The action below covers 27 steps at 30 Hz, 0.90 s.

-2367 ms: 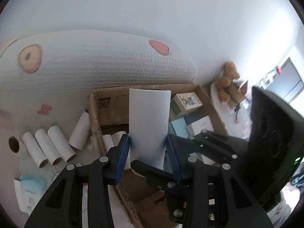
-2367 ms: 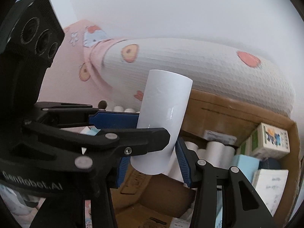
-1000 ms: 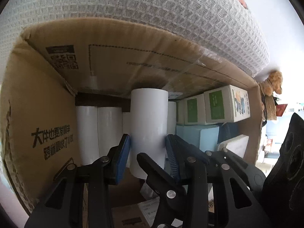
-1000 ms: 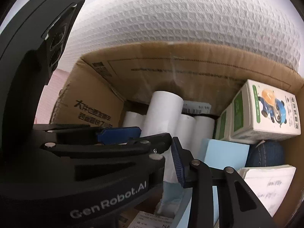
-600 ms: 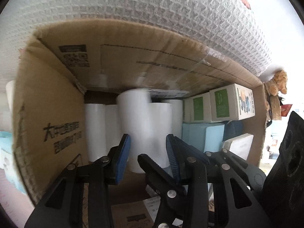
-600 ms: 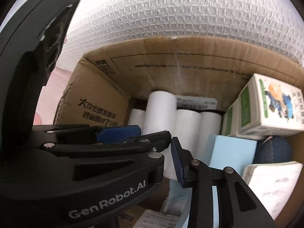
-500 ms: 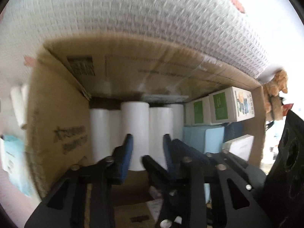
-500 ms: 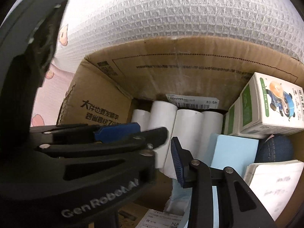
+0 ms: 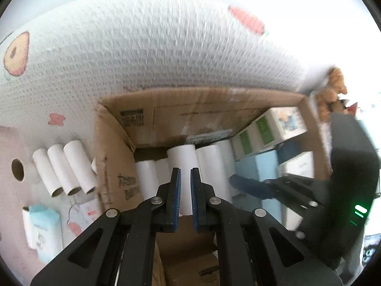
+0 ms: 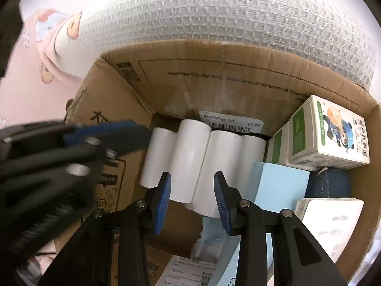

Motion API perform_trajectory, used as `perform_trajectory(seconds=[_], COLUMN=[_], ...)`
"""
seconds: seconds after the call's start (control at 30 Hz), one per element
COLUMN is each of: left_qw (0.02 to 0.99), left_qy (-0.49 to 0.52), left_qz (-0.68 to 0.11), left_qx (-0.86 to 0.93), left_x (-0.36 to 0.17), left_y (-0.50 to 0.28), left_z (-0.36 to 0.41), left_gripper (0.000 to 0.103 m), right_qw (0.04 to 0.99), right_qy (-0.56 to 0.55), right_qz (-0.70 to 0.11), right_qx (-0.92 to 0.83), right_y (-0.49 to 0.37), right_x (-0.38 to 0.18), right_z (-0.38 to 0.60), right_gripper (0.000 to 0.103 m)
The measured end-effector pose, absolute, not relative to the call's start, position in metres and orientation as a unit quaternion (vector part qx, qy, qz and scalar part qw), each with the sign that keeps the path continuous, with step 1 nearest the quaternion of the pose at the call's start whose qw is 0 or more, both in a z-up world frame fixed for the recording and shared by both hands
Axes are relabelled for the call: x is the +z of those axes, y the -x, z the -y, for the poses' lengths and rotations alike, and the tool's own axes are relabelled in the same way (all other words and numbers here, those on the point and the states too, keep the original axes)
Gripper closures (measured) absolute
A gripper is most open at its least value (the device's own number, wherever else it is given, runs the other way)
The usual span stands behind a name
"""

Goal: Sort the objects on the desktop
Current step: 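Withdraw both grippers from the box back over the mat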

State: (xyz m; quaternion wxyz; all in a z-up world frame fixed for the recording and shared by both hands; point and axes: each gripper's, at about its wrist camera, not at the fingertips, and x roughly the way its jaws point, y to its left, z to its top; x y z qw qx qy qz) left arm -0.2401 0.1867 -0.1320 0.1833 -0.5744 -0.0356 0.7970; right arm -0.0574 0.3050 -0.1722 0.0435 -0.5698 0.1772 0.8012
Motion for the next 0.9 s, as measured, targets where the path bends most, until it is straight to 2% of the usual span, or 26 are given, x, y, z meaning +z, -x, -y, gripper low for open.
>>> perform_trajectory(seconds=[0.13, 0.2, 0.23, 0.27, 0.4, 0.6, 0.9], left_qw=[0.24, 0.242, 0.244, 0.248, 0.262, 0.239, 0.182], left_qy=[0.534, 0.513, 0.5, 0.489, 0.454, 0.415, 0.423], left_qz=[0.078, 0.089, 0.098, 0.11, 0.141, 0.101, 0.126], left_qx=[0.807, 0.819, 0.825, 0.829, 0.84, 0.872, 0.879], left_x=[-0.118, -0.11, -0.107, -0.106, -0.097, -0.085, -0.107], left_y=[0.231, 0.221, 0.218, 0.216, 0.2, 0.181, 0.177], left_z=[-0.171, -0.153, -0.149, -0.148, -0.121, -0.088, -0.023], left_gripper=[0.09, 0.079, 0.068, 0.064, 0.061, 0.057, 0.056], right_qw=[0.046, 0.048, 0.048, 0.049, 0.059, 0.06, 0.011], right_qy=[0.576, 0.572, 0.571, 0.571, 0.566, 0.541, 0.501], right_qz=[-0.194, -0.191, -0.19, -0.189, -0.175, -0.1, 0.006], right_qx=[0.793, 0.796, 0.797, 0.797, 0.803, 0.833, 0.865], right_y=[0.061, 0.06, 0.06, 0.059, 0.061, 0.088, 0.099], right_x=[-0.178, -0.176, -0.174, -0.173, -0.162, -0.129, -0.085], right_z=[-0.313, -0.309, -0.307, -0.306, -0.29, -0.251, -0.183], right_gripper=[0.07, 0.07, 0.07, 0.07, 0.07, 0.07, 0.07])
